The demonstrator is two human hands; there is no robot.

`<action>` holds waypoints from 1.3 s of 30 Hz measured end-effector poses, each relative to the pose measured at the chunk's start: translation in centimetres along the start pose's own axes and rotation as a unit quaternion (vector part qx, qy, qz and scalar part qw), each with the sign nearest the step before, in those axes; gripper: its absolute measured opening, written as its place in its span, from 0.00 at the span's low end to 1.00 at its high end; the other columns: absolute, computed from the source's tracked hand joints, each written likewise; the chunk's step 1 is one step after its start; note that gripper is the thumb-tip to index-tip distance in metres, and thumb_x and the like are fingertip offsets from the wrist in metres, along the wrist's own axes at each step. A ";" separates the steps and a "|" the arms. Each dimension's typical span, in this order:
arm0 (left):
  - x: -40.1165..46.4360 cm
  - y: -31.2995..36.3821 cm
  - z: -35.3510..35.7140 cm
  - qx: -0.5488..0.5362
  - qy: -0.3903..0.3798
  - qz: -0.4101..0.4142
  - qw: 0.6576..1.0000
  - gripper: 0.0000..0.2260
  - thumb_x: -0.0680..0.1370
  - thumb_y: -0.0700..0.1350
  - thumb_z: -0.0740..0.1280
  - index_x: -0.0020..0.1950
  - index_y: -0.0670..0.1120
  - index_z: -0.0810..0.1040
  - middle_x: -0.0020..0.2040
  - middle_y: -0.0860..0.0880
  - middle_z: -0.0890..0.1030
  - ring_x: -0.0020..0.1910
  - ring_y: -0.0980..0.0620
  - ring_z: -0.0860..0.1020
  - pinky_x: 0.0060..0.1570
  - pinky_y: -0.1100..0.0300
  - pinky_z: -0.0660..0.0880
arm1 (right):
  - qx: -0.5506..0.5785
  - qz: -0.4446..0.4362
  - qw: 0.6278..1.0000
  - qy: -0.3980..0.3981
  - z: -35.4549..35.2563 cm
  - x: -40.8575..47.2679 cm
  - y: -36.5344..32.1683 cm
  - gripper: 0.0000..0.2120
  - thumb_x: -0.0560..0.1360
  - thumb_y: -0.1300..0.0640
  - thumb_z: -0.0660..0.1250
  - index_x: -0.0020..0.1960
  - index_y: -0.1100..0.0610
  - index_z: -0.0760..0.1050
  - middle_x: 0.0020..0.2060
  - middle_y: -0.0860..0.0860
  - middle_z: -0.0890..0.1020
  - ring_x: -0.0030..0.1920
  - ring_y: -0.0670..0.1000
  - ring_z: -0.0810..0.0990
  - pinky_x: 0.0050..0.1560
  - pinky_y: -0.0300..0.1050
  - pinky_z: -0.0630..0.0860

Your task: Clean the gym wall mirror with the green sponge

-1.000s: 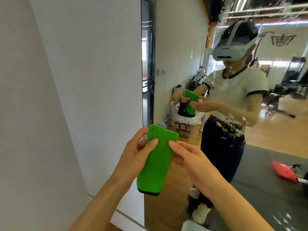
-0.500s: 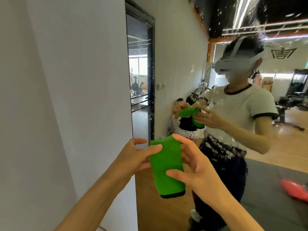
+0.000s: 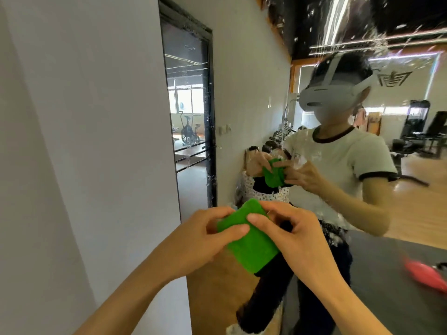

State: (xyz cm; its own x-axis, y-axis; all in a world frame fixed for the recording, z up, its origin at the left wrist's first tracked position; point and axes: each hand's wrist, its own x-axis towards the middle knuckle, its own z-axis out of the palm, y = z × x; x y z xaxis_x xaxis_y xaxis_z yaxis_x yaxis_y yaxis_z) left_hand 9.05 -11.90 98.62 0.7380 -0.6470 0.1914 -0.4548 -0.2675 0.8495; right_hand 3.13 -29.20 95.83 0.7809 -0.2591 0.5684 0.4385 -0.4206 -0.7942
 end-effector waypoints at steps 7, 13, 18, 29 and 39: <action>3.2 -1.8 -4.5 -0.197 -0.014 -0.038 0.980 0.24 0.65 0.57 0.72 0.60 0.52 0.83 0.53 0.51 0.87 0.53 0.53 0.85 0.56 0.57 0.78 | 0.138 0.081 0.987 -0.032 2.0 1.3 -0.9 0.31 0.61 0.50 0.77 0.63 0.47 0.77 0.50 0.50 0.86 0.52 0.50 0.85 0.52 0.43 0.81; 6.3 -3.7 -9.7 -0.181 -0.072 0.038 0.980 0.26 0.67 0.50 0.81 0.63 0.57 0.77 0.55 0.51 0.86 0.55 0.49 0.85 0.56 0.50 0.82 | 0.231 0.032 0.966 0.114 6.8 4.7 -1.7 0.35 0.43 0.41 0.87 0.47 0.47 0.81 0.36 0.55 0.84 0.34 0.52 0.85 0.29 0.41 0.79; 9.1 -2.6 -13.5 -0.185 -0.060 0.122 0.973 0.39 0.60 0.50 0.79 0.68 0.59 0.67 0.53 0.53 0.87 0.53 0.50 0.85 0.56 0.52 0.82 | -0.195 -0.209 0.934 0.215 9.0 8.4 -2.6 0.23 0.67 0.26 0.69 0.61 0.29 0.75 0.63 0.40 0.79 0.62 0.39 0.79 0.60 0.33 0.75; 14.5 5.5 -20.3 -0.163 -0.089 0.304 0.934 0.33 0.69 0.49 0.75 0.70 0.65 0.68 0.56 0.60 0.85 0.57 0.57 0.83 0.55 0.58 0.80 | -0.570 -0.491 0.623 0.214 7.6 19.8 -8.0 0.28 0.78 0.56 0.61 0.77 0.57 0.61 0.75 0.52 0.65 0.75 0.55 0.65 0.70 0.62 0.63; 21.4 10.8 -21.9 0.109 0.368 0.496 0.779 0.20 0.82 0.67 0.42 0.73 0.71 0.42 0.71 0.81 0.38 0.70 0.81 0.38 0.72 0.74 0.39 | -0.636 -0.461 0.550 0.285 4.4 33.6 -20.6 0.38 0.67 0.65 0.81 0.74 0.62 0.70 0.72 0.58 0.73 0.75 0.59 0.68 0.77 0.56 0.56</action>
State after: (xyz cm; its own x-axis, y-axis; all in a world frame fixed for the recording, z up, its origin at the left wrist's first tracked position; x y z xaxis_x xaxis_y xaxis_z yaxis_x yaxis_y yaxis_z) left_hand 30.85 -12.99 122.71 0.0194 -0.0494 0.9986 -0.9978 -0.0642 0.0162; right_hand 22.29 -25.43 130.32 0.0632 0.4953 0.8664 -0.4171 -0.7756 0.4738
